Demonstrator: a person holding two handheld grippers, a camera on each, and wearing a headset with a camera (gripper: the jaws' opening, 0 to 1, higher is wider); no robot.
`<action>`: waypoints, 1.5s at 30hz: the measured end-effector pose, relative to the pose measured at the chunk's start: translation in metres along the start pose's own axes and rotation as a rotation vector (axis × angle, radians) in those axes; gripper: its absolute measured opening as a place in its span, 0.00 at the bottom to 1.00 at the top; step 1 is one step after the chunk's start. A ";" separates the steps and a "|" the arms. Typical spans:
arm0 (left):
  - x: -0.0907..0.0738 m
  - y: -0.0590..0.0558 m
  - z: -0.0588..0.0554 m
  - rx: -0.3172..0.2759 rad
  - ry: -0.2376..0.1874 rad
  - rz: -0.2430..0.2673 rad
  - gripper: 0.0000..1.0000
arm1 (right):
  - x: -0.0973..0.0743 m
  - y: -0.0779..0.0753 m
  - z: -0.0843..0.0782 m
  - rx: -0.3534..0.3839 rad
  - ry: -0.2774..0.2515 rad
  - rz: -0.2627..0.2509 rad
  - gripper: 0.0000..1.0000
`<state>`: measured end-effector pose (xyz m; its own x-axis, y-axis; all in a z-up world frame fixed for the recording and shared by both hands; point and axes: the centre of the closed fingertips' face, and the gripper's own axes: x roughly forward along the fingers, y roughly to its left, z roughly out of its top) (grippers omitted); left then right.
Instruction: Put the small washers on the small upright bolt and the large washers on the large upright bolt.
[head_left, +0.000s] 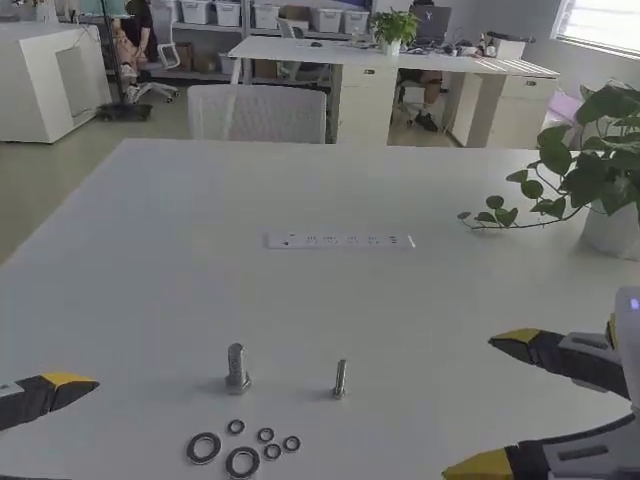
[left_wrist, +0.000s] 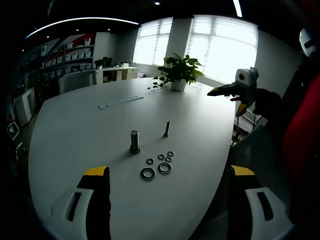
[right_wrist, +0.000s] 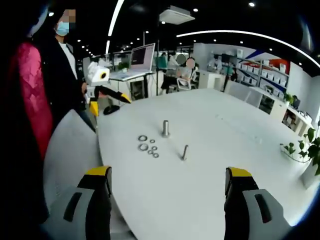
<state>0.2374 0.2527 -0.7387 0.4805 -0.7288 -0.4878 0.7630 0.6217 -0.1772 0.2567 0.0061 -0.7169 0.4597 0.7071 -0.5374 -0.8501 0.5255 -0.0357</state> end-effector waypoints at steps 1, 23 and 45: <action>0.000 0.001 0.000 0.003 0.001 0.003 0.98 | 0.000 0.000 0.000 -0.002 -0.001 -0.001 0.95; -0.004 0.004 0.002 0.007 -0.009 0.010 0.98 | -0.003 -0.001 -0.001 0.002 -0.005 -0.014 0.95; -0.003 0.002 0.005 0.006 -0.011 0.012 0.97 | -0.004 -0.001 0.000 0.000 -0.001 -0.012 0.95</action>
<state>0.2393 0.2550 -0.7334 0.4944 -0.7242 -0.4807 0.7594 0.6289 -0.1665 0.2555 0.0031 -0.7153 0.4700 0.7013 -0.5361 -0.8445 0.5339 -0.0420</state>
